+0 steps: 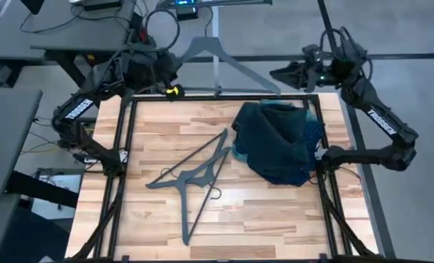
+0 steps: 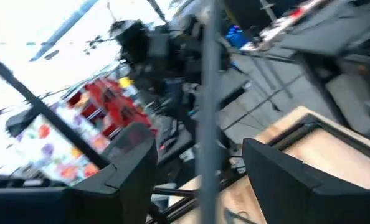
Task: Hang clothes
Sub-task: Hang the gray hanger on the rack
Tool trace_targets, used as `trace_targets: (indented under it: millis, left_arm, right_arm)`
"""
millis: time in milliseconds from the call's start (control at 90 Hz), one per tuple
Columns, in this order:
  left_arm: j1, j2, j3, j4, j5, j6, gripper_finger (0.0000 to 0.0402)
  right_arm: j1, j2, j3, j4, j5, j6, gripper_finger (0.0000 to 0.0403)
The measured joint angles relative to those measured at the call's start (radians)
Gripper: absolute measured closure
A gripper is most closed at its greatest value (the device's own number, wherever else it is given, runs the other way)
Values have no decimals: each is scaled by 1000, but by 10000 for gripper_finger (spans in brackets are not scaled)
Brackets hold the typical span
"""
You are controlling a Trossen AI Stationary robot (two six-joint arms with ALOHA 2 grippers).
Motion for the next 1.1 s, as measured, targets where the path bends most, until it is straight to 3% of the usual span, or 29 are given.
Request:
trace_targets:
  millis: [422,578,767,967,1100]
  left_arm:
    - [2,1,0,16,-2,2,366]
    - [3,0,0,17,-2,0,366]
    - [2,0,0,17,1,-3,353]
    - [9,-5,1,-39,12,-160,315]
    - [63,-27,1,-133,133,-310,294]
  right_arm:
    - [85,67,0,-4,3,-71,192]
    - [82,64,0,-3,0,-82,250]
    - [78,63,0,-28,26,-161,371]
    - [9,62,-1,-29,24,-249,373]
    - [-95,69,19,-25,17,-363,373]
